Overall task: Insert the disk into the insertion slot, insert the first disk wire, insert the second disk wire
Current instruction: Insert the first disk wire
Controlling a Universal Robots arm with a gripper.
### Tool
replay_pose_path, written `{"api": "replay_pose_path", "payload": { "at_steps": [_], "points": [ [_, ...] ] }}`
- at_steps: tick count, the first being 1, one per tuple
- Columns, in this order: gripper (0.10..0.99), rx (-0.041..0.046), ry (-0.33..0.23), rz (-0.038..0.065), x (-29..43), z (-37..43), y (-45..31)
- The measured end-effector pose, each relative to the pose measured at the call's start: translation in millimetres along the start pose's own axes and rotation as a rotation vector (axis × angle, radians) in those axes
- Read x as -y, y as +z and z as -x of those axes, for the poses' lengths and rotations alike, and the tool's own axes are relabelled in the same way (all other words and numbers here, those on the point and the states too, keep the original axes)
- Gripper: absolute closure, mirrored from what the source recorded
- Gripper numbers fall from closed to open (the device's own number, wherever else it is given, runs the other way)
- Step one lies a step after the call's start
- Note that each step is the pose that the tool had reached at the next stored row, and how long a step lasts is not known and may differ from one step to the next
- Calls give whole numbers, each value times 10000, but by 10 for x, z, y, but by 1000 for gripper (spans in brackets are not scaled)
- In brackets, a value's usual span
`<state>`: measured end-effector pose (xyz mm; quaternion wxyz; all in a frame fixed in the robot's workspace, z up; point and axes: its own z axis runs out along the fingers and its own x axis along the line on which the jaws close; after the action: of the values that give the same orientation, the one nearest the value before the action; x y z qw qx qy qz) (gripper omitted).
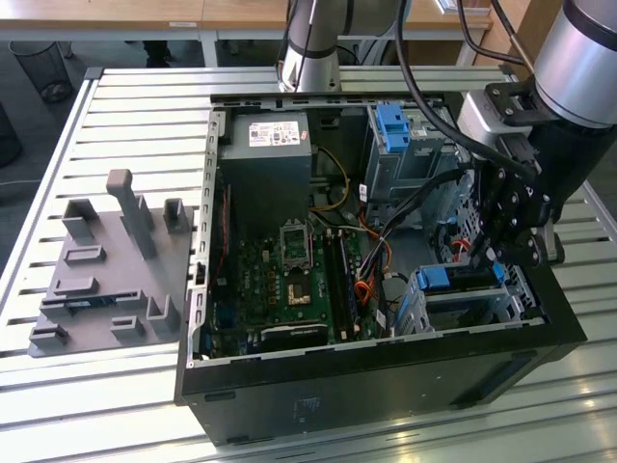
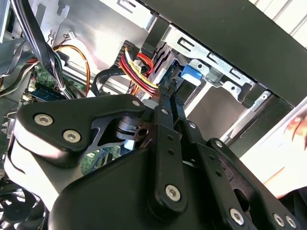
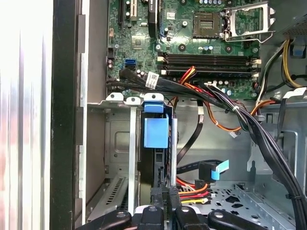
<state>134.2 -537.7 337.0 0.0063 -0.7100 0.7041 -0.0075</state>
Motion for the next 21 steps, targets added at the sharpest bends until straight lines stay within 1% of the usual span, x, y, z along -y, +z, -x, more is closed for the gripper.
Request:
{"api": "replay_pose_path", "payload": {
  "at_steps": [16, 21],
  "points": [
    [922, -1, -46, -3, -1, -3, 34],
    [922, 3, -49, -3, -1, -4, 31]
  ]
}}
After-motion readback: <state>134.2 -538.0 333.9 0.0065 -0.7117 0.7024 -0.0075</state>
